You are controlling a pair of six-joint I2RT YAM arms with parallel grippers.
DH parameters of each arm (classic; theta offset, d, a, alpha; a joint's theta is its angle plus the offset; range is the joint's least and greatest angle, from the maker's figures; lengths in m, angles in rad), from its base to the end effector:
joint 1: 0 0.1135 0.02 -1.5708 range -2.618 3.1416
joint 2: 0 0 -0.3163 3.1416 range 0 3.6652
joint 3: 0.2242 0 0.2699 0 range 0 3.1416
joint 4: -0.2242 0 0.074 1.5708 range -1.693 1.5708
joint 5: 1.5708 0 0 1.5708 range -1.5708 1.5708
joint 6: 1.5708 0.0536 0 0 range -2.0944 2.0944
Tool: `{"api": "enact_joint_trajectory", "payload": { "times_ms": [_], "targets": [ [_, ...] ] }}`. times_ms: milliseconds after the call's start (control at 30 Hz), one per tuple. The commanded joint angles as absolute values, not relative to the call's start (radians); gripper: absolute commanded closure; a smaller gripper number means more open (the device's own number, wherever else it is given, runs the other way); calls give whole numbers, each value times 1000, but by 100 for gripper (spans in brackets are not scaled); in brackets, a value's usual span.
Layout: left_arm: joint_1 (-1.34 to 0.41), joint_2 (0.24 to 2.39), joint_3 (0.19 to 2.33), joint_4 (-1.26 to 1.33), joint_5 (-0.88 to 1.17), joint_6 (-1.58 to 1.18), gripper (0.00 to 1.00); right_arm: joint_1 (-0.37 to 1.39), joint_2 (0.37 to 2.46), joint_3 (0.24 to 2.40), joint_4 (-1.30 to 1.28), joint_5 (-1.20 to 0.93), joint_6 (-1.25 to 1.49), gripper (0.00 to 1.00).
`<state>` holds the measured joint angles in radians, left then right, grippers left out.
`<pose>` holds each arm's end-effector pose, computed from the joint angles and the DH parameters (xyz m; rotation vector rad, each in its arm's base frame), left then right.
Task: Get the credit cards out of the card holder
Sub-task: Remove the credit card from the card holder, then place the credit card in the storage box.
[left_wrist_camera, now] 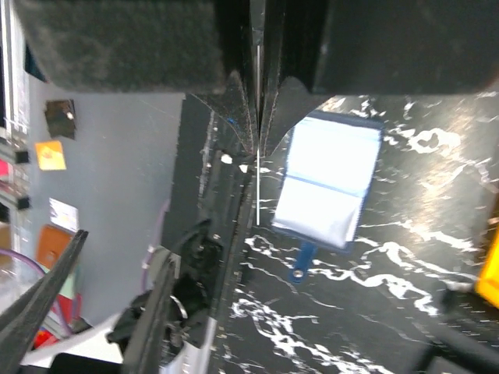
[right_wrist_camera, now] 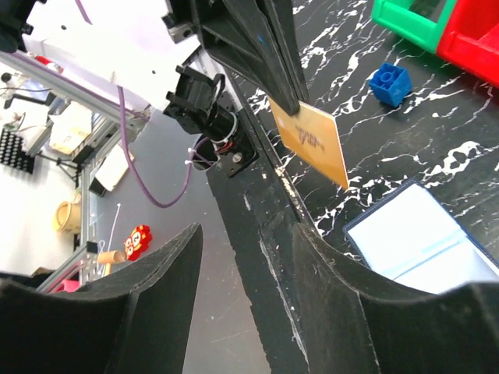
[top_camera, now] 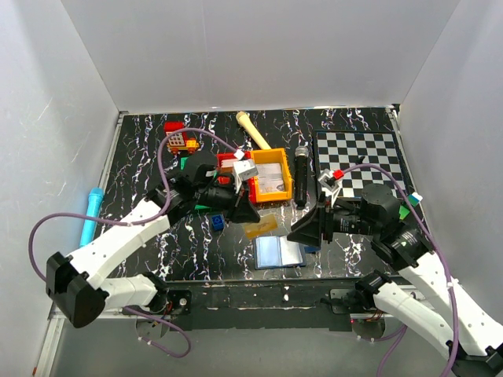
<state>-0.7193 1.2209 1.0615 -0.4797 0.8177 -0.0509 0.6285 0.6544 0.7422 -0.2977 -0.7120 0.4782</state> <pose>0.1771 -0.2071 0.3621 1.1924 1.9506 -1.3188 0.0910 0.1094 0.3650 -0.7049 1.8310 1.3935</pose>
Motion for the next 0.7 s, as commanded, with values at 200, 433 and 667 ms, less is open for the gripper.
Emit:
{"api": "enact_joint_trajectory", "payload": {
  "times_ms": [200, 433, 667],
  "targets": [
    [-637, 1089, 1043, -469, 414, -5, 100, 624, 592, 793, -387, -584, 443, 42],
    [-566, 1224, 1049, -436, 377, 403, 100, 624, 575, 772, -373, -607, 454, 42],
    [-474, 1244, 1060, -390, 551, 750, 100, 624, 535, 724, -367, -630, 471, 43]
  ]
}}
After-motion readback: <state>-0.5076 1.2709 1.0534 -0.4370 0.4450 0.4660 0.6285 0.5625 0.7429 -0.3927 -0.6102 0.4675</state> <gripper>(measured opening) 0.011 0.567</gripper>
